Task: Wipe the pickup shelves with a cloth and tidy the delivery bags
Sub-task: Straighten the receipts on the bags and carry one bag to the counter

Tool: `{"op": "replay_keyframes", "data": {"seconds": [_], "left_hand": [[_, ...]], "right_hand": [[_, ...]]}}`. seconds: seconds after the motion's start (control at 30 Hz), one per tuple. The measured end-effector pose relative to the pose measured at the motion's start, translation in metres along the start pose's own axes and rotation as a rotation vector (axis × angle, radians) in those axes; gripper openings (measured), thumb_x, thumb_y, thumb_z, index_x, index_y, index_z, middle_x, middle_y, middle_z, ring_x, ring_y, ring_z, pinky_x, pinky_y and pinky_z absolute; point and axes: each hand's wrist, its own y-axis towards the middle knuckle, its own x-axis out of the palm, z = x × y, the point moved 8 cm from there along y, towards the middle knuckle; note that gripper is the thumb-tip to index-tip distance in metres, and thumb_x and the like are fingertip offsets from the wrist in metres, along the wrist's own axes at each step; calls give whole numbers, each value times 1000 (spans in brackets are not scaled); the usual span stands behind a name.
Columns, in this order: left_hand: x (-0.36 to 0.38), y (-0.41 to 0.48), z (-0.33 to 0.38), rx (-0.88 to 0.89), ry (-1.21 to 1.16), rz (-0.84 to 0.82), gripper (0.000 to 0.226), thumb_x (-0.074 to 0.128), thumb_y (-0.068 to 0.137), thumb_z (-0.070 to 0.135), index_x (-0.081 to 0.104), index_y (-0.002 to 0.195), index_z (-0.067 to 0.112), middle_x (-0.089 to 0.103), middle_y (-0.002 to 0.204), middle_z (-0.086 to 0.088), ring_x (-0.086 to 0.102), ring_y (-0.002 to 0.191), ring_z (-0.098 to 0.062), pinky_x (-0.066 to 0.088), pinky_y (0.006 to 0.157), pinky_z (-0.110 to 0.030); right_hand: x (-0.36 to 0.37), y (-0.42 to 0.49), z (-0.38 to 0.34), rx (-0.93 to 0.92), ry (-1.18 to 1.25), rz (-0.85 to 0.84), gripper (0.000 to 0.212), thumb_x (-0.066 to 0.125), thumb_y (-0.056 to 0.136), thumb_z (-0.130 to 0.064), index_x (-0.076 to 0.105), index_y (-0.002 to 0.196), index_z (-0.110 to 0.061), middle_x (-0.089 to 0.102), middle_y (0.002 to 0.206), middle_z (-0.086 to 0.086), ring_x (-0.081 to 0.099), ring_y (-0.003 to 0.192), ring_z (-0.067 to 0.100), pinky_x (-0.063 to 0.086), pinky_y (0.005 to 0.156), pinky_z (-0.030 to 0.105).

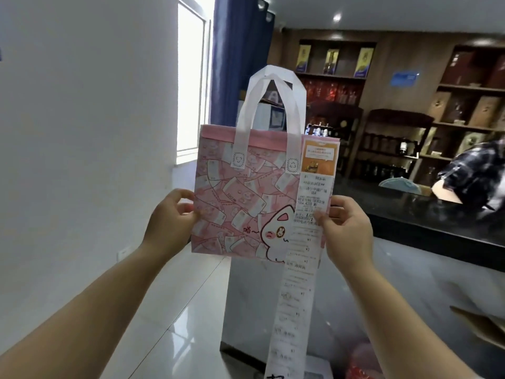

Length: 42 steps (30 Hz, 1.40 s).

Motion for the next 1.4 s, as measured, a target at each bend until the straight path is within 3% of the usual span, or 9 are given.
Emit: {"op": "replay_keyframes", "data": {"seconds": [0.13,0.23,0.5,0.67,0.83,0.97,1.07,1.3,1.4], "left_hand": [[49,85,-18,60,55,-30,16,60,89,24,51,102,23,63,93,1,63,82,-20,59,69,-39],[85,149,-28,96,70,-47,22,61,88,30,51,106,30,57,82,14,58,74,-6,56,64,-30],[176,285,-66,80,73,-173,41,63,85,32,50,124,38,64,85,12,62,75,-4,43,51,-15],[215,342,-93,59,94,-199,42,62,86,30,50,126,37,65,88,13,64,76,-5,46,50,-15],[240,374,-117,42,130,-165,41,65,84,26,53,122,36,64,81,19,62,66,7,40,44,-5],[247,389,-133,25,135,-112,42,68,82,22,53,120,33,64,81,18,62,69,5,40,45,-3],[248,395,-139,22,117,-71,42,68,82,21,53,119,33,64,83,16,62,74,0,39,52,-7],[246,393,-139,34,141,-59,44,68,83,22,51,123,28,62,85,14,60,77,-1,39,59,-12],[240,387,-134,28,167,-53,49,69,81,29,50,125,26,60,94,10,61,87,-12,45,71,-22]], "right_hand": [[15,65,39,-1,-59,106,24,65,87,-16,54,81,-37,69,86,-6,69,74,8,58,56,29],[27,116,63,2,-76,171,24,65,87,-16,54,82,-37,68,86,-9,68,77,6,58,59,29],[54,229,145,95,-118,263,17,60,90,-15,61,99,-29,65,82,-17,62,73,-7,46,55,12],[73,288,194,104,-158,196,28,59,90,-9,60,111,-27,66,84,-13,63,80,0,51,63,19],[90,322,234,107,-174,124,39,59,88,-7,57,118,-32,65,85,-15,63,82,-4,53,65,18],[102,337,253,112,-166,101,41,61,88,-9,54,122,-30,65,94,-16,62,90,-5,54,70,19],[108,342,260,103,-161,96,37,61,88,-9,56,120,-27,64,101,-16,60,98,-1,54,78,24],[109,342,262,106,-130,89,30,62,87,-11,58,110,-29,64,101,-16,61,96,0,55,82,29],[105,338,252,89,-187,54,35,65,85,-17,57,118,-28,61,100,-23,59,96,-4,52,83,25]]}}
